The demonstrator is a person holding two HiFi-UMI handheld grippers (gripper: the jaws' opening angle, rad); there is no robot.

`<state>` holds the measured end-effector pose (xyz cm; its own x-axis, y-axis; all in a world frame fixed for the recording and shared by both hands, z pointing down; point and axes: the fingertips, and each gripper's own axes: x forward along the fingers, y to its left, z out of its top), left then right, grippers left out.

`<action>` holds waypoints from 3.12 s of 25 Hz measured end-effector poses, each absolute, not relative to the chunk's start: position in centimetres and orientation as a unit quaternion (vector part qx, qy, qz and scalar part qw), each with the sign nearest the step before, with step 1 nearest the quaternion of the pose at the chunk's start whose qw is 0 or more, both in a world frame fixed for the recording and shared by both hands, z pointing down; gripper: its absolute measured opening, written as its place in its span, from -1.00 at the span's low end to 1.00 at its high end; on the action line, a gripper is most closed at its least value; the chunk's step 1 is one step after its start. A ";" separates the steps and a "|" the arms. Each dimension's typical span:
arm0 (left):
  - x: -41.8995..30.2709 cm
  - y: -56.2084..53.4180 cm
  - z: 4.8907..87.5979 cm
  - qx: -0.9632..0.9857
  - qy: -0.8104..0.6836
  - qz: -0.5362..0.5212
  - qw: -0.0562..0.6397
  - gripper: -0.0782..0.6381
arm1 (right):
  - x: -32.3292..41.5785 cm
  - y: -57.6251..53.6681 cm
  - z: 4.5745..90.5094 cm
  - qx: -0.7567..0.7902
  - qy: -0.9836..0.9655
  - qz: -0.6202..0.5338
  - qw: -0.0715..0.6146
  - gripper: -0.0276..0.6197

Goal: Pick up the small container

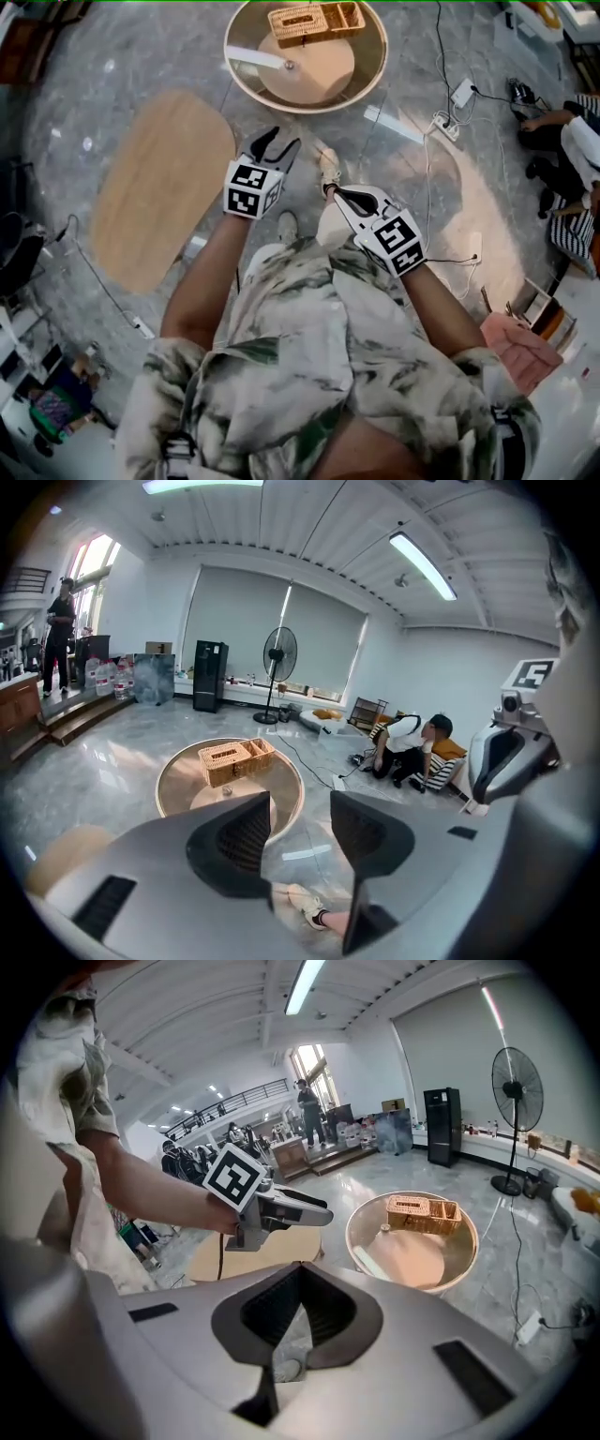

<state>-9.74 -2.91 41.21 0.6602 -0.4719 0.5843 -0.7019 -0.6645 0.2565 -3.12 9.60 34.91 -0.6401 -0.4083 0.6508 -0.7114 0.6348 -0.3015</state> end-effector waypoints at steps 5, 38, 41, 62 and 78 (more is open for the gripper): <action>-7.5 -9.1 46.6 0.864 -0.358 0.255 0.246 -0.18 | 0.1 4.8 38.7 0.309 -0.856 0.292 0.294 -0.85; -5.4 -30.9 72.5 0.773 -0.490 0.296 0.274 -0.18 | 6.1 -7.2 57.2 0.234 -0.816 0.392 0.356 -0.85; -5.2 -31.3 73.3 0.774 -0.495 0.288 0.270 -0.18 | 6.4 -6.9 58.4 0.226 -0.811 0.397 0.366 -0.85; -5.4 -32.7 74.4 0.779 -0.520 0.274 0.219 -0.34 | 7.3 -5.6 61.9 0.225 -0.790 0.408 0.399 -0.85; -5.7 -33.4 70.9 0.788 -0.497 0.280 0.230 -0.36 | 6.9 -6.8 61.0 0.231 -0.800 0.395 0.388 -0.85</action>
